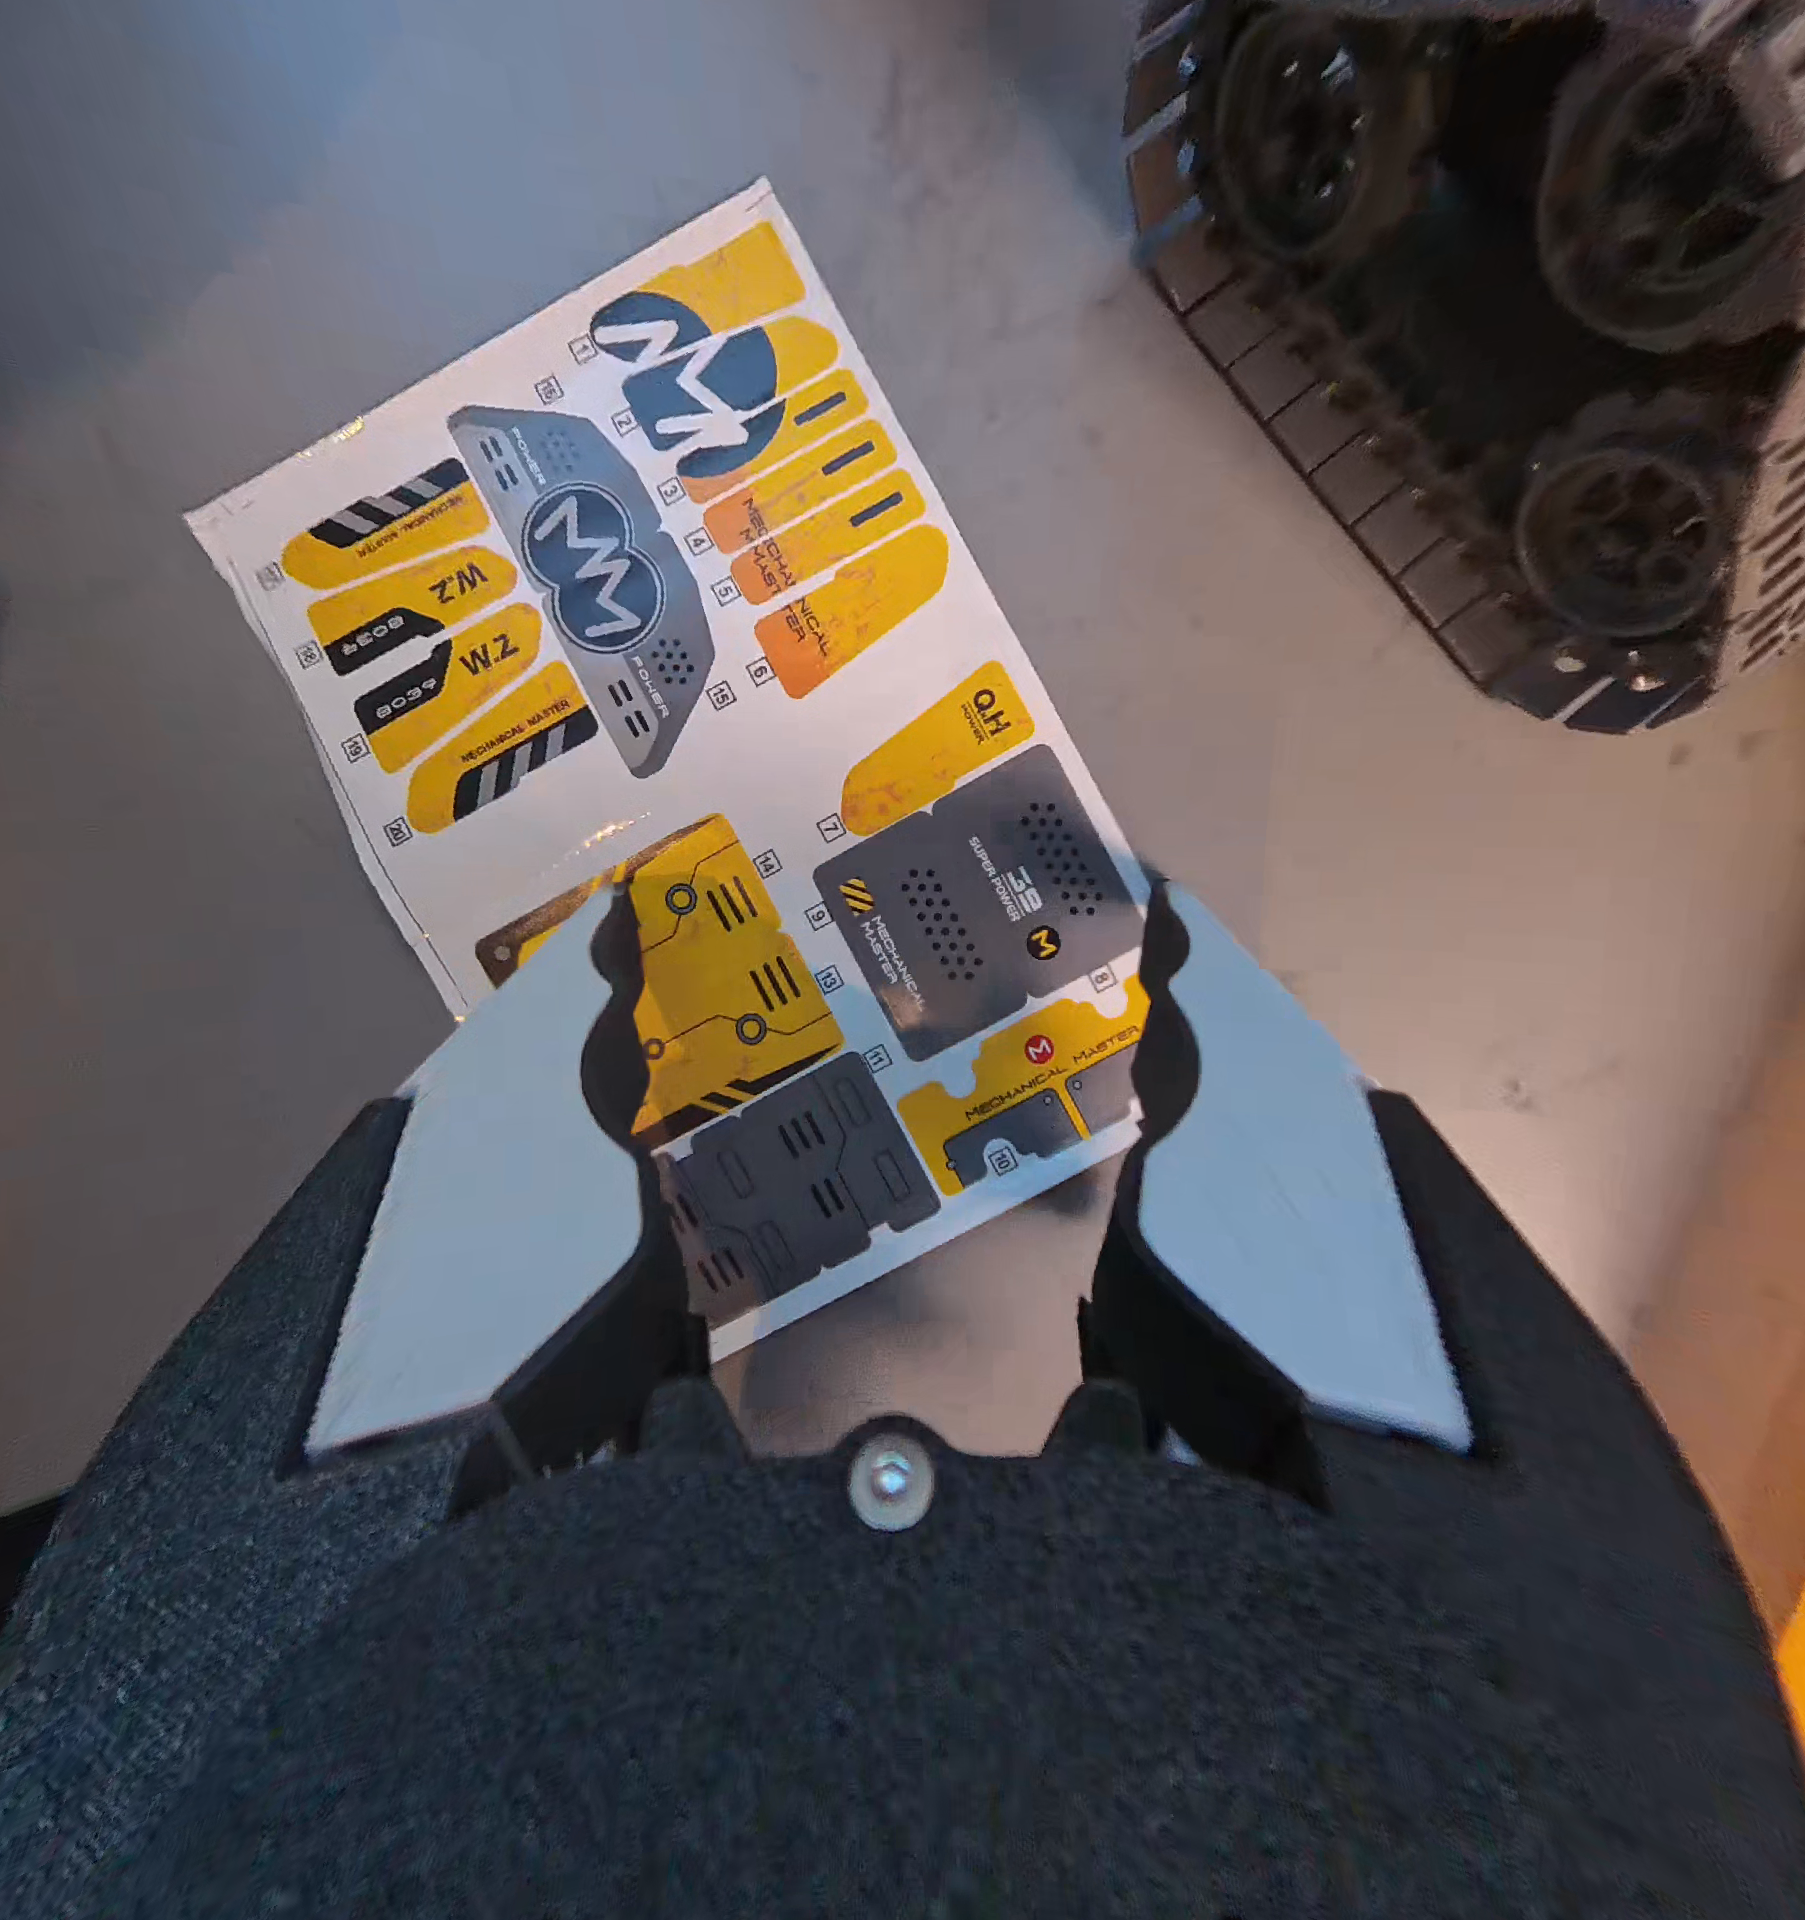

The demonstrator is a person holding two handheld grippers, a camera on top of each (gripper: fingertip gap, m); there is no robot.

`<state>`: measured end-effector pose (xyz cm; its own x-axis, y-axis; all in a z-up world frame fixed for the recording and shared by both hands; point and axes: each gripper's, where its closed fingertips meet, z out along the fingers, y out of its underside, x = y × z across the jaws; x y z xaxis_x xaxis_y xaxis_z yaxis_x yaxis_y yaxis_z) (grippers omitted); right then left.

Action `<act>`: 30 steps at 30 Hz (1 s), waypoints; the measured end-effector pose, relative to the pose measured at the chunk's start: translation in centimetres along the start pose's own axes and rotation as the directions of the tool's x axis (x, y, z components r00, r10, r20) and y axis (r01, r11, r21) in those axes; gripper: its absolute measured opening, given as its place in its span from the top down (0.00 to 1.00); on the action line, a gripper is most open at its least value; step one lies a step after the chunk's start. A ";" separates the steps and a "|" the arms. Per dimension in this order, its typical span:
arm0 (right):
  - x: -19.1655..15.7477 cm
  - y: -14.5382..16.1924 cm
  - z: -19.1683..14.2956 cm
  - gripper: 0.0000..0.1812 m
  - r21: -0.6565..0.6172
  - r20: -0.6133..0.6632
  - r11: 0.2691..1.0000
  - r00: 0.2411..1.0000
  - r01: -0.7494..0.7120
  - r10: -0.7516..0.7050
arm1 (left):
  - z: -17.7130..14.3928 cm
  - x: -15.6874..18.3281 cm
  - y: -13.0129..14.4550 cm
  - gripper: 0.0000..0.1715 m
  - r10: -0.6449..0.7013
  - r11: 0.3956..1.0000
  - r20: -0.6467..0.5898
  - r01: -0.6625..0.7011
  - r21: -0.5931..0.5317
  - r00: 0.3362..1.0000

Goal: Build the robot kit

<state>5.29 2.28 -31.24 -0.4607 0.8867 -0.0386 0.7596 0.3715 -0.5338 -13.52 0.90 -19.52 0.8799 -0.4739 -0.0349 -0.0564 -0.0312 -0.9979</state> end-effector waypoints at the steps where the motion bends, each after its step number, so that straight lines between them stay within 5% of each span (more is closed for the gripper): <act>1: 0.2 0.1 0.1 0.48 -0.017 -0.027 1.000 0.999 0.023 -0.023 | 0.0 -0.1 0.0 0.72 -0.003 1.000 0.001 0.003 0.002 1.000; 5: -0.3 -0.4 0.3 0.54 0.002 -0.024 0.999 0.999 0.048 -0.048 | 0.0 0.4 -0.5 0.72 -0.010 1.000 -0.019 0.010 0.016 1.000; 7: -1.0 -1.1 0.5 0.71 0.022 -0.001 0.996 0.996 0.087 -0.087 | 0.0 0.9 -0.7 0.73 -0.001 1.000 -0.034 0.001 0.023 0.999; 12: -1.0 -2.3 1.1 0.89 0.090 0.003 0.988 0.992 0.123 -0.123 | 0.0 2.5 -0.9 0.75 -0.023 0.999 -0.143 0.028 0.028 0.990; 18: -0.1 -3.8 -0.5 0.92 0.263 0.007 0.962 0.997 0.075 -0.079 | -0.2 7.2 1.2 0.74 -0.149 0.985 -0.415 0.096 -0.146 0.898; 25: 0.6 -6.5 -3.7 0.93 0.485 0.009 0.874 0.999 0.030 -0.039 | -1.1 11.9 3.5 0.71 -0.287 0.940 -0.594 0.101 -0.327 0.752; 30: 0.9 -8.2 -5.6 0.93 0.597 0.019 0.802 1.000 -0.005 -0.008 | -0.7 12.1 3.4 0.81 -0.324 0.930 -0.583 0.137 -0.341 0.745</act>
<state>1.27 1.61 -22.16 -0.4751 0.8785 -0.0502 0.3373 0.1292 -0.9325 -3.36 -5.55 -23.29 0.3989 -0.8560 0.3289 -0.0928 -0.3945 -0.9142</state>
